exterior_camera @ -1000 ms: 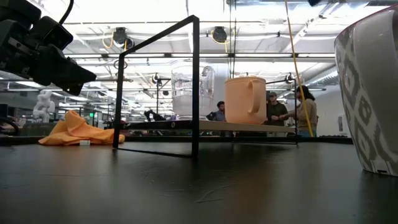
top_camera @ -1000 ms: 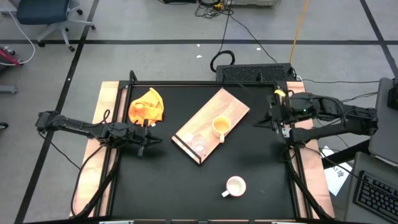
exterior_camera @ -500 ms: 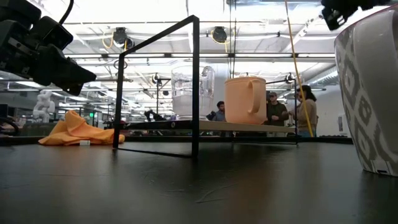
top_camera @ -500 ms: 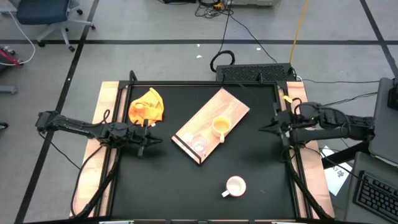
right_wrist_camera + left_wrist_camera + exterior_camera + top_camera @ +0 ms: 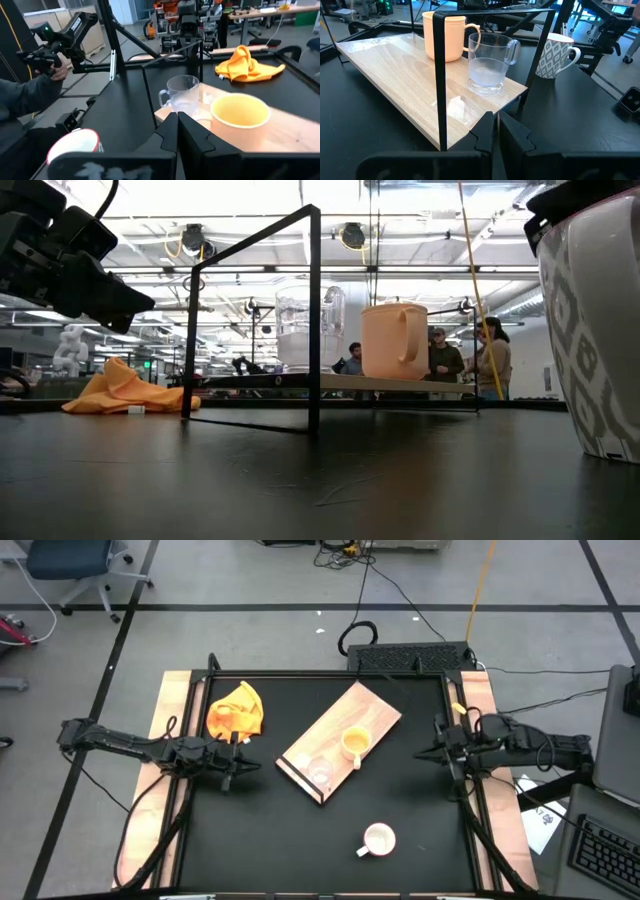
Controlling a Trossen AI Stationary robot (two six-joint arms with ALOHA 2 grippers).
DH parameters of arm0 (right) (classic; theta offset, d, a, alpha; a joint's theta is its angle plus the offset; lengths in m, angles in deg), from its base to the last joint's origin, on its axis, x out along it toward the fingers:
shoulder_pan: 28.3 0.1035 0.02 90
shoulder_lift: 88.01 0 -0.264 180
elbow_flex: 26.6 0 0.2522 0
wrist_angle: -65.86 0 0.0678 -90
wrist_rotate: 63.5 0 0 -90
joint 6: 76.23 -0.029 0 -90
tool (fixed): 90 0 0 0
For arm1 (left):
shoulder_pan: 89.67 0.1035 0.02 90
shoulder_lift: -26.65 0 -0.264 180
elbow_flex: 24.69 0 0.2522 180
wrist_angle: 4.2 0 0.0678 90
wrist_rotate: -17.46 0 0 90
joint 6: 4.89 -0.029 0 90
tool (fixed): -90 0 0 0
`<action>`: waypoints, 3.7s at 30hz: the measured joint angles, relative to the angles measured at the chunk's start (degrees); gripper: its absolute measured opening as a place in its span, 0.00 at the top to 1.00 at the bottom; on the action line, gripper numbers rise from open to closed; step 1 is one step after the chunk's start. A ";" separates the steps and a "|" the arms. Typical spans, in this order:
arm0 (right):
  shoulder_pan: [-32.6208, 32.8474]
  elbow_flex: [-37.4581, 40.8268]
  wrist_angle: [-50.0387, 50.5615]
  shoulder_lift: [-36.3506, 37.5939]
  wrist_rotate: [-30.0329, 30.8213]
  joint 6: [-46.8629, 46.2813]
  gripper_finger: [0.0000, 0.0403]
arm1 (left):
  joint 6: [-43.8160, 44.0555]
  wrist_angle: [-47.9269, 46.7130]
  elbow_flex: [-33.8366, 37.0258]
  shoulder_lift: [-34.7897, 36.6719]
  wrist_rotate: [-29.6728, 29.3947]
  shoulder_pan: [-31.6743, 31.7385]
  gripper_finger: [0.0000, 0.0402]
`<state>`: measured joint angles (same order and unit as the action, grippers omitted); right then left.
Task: Stack small to large cups/mugs on shelf
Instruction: Put the orange mug on the shelf
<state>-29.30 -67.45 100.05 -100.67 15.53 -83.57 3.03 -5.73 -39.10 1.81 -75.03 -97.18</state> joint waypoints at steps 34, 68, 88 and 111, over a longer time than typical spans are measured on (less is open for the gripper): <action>0.00 19.48 -16.16 7.76 -2.86 -5.35 1.00 | 4.48 10.99 0.00 0.00 -0.09 0.02 0.94; -0.02 19.75 -27.11 7.74 -2.66 -3.01 1.00 | -9.78 1.53 -29.34 -10.44 -16.01 12.43 0.94; -0.04 22.99 -28.71 7.24 -2.66 1.42 1.00 | -7.41 -2.97 -50.79 -36.38 22.26 33.85 0.94; -0.02 25.35 -36.44 7.26 -2.66 2.31 1.00 | -8.18 -1.31 -56.98 -45.42 34.78 38.51 0.94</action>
<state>-29.32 -42.10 63.61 -93.42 12.87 -81.26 -5.14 -7.04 -96.08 -43.61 -40.25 -58.67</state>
